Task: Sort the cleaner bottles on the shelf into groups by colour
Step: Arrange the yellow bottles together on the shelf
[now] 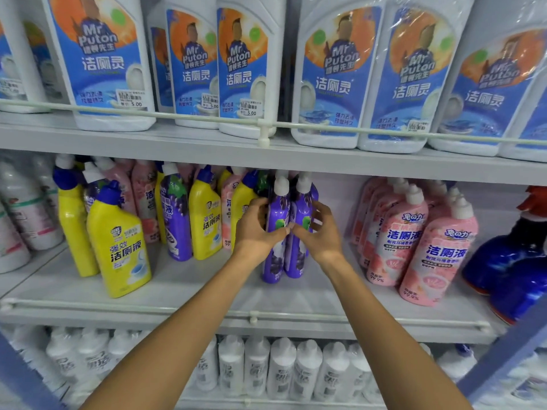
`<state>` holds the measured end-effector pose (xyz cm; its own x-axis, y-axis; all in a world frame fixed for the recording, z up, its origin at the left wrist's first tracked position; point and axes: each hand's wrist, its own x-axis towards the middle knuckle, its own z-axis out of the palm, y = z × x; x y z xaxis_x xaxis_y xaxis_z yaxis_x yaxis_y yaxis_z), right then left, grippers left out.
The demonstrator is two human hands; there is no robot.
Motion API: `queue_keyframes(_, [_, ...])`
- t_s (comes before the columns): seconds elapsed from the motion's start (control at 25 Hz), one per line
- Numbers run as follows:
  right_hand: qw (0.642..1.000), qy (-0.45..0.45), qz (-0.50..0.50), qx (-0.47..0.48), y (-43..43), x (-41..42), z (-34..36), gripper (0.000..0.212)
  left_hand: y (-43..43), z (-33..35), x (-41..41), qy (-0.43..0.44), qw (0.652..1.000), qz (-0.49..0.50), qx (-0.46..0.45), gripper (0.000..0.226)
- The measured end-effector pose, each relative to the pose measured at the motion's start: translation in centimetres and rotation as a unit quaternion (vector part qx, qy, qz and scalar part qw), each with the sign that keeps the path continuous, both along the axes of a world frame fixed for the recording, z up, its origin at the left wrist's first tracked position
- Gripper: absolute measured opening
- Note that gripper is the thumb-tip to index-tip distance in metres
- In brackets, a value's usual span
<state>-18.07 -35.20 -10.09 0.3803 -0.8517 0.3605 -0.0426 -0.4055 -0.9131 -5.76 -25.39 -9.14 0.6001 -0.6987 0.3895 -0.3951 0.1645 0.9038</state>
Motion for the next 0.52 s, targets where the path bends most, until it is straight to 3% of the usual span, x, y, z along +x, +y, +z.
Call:
queue_keyframes(0.36, [0.997,-0.003,0.073,0.015,0.5,-2.4,-1.0,0.065,1.7,-0.1,1.9,-0.030,0.999,-0.019,0.020,0.057])
queue_keyframes(0.52, [0.998,0.004,0.059,0.003,0.7,-1.8,-1.4,0.064,1.7,-0.4,2.0,-0.016,1.000,-0.025,0.011,0.057])
